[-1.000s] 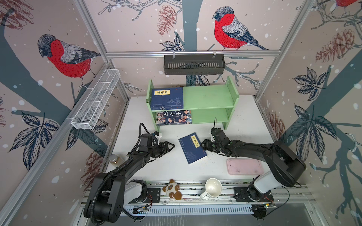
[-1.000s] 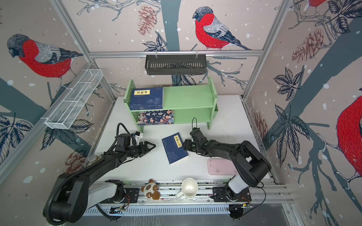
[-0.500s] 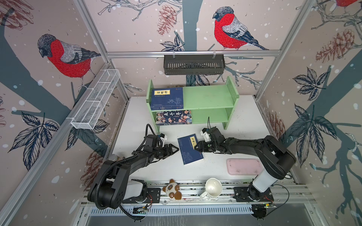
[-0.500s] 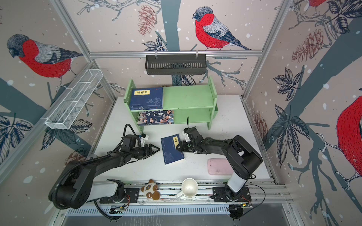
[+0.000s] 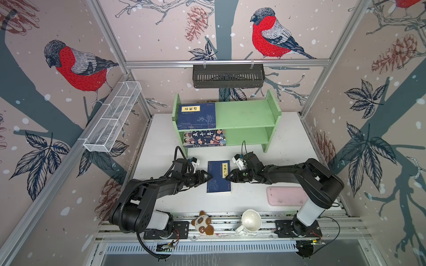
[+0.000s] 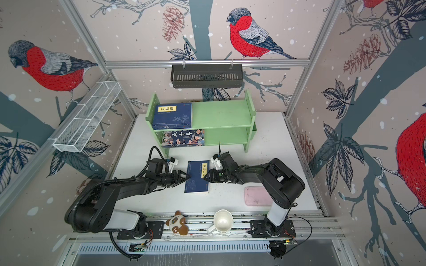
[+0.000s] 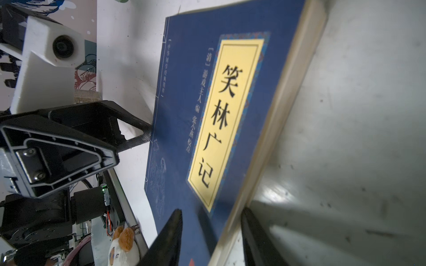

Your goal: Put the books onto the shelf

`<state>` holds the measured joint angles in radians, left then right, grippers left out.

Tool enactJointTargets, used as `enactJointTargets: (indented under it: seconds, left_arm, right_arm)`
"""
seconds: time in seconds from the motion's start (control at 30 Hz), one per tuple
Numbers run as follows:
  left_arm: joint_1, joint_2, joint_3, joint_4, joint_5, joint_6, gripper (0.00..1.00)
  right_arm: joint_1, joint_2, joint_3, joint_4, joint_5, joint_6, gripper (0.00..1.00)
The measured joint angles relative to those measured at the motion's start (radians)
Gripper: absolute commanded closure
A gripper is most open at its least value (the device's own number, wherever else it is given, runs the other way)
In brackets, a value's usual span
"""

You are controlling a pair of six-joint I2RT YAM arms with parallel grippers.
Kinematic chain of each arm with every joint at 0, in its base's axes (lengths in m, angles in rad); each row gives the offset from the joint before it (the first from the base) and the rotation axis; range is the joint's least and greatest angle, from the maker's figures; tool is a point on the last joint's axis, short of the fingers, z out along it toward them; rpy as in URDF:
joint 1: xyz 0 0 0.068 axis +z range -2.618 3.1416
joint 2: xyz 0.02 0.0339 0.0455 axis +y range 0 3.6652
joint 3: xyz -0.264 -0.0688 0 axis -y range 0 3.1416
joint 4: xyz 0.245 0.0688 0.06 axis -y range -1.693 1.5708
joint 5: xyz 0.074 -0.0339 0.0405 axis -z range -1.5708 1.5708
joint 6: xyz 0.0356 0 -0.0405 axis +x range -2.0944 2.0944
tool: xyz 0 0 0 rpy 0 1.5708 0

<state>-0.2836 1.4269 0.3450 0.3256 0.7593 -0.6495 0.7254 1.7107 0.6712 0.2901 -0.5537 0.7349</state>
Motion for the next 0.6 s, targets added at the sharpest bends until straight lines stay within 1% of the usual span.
enactJointTargets:
  seconds: [0.4,0.47,0.53,0.6]
  left_arm:
    - [-0.008,-0.014,-0.013,0.018,-0.003,-0.005,0.42]
    - [-0.008,-0.023,-0.020,0.017,-0.003,-0.008,0.42]
    - [-0.009,-0.032,-0.027,0.016,-0.003,-0.012,0.43]
    - [-0.012,-0.035,-0.032,0.016,-0.001,-0.017,0.44]
  right_arm:
    - [0.000,0.003,-0.034,0.070,-0.009,0.079,0.75]
    - [0.000,0.005,-0.037,0.082,-0.015,0.100,0.73]
    - [-0.001,0.005,-0.038,0.093,-0.019,0.108,0.64]
    - [-0.001,0.007,-0.037,0.111,-0.023,0.128,0.61]
